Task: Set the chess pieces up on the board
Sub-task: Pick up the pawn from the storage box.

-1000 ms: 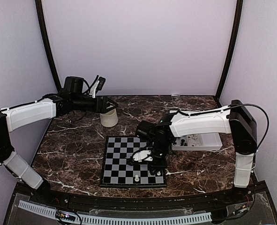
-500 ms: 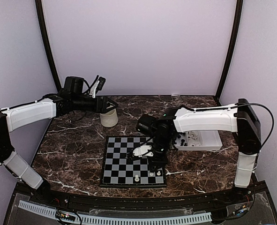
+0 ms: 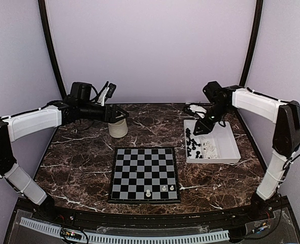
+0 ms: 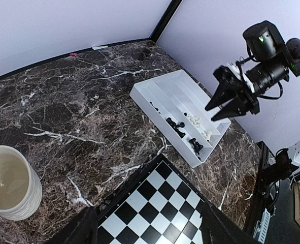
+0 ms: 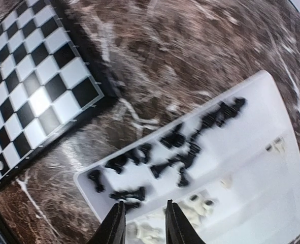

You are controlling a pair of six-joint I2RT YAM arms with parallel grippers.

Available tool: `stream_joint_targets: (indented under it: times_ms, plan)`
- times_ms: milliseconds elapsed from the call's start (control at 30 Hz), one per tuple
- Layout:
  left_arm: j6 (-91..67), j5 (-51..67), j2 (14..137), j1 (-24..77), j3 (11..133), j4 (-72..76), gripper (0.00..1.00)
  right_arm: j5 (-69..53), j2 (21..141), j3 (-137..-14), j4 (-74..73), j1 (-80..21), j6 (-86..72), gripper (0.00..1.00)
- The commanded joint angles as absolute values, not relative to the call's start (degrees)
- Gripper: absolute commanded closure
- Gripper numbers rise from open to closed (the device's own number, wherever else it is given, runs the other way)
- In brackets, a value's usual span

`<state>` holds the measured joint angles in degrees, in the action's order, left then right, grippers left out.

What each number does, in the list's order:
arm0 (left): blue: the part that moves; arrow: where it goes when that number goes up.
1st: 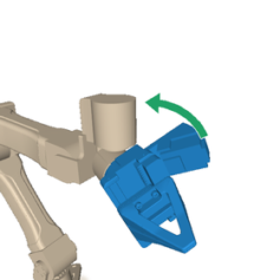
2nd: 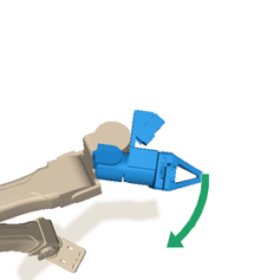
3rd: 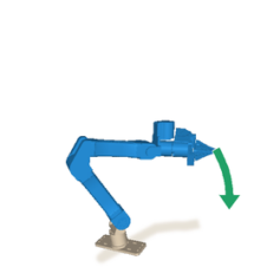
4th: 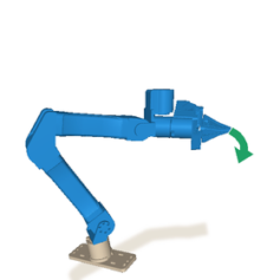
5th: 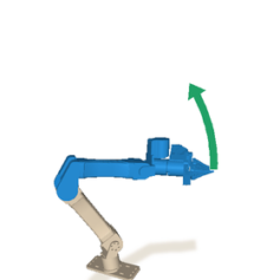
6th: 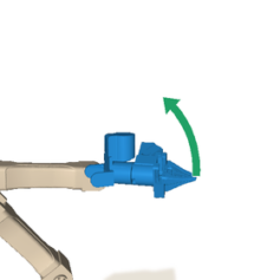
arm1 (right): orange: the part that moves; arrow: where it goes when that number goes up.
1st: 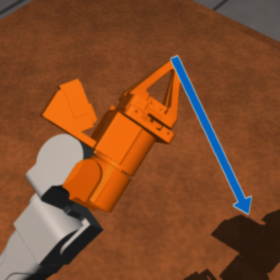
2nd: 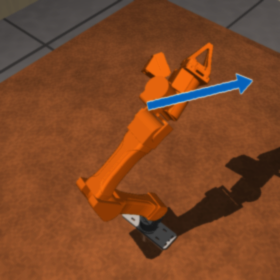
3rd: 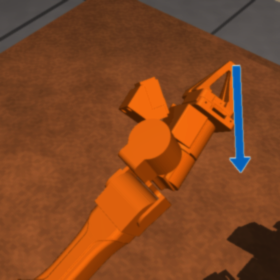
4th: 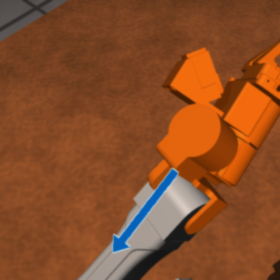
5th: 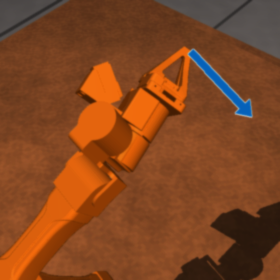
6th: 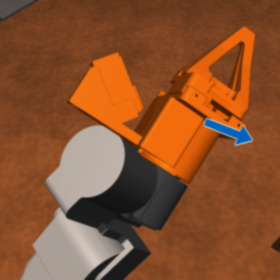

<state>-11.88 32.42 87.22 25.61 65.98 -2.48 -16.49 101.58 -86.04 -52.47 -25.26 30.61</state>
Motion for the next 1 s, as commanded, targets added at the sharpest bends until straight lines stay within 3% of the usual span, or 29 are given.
stream_joint_targets:
  times_ms: [0, 233, 967]
  plan:
    - [-10.04, 33.59, 88.22, 25.4, 67.53, -3.89, 0.28, -10.56, 101.94, -84.24, -47.23, -19.19, 26.92, 0.73]
    - [-10.17, 33.42, 89.27, 25.4, 67.63, -3.95, 0.28, -2.59, 105.56, -82.22, -50.2, -17.49, 31.65, 0.75]
    - [-10.85, 34.62, 89.58, 25.4, 67.94, -4.22, 0.28, 5.2, 110.27, -78.31, -52.18, -17.82, 35.86, 0.76]
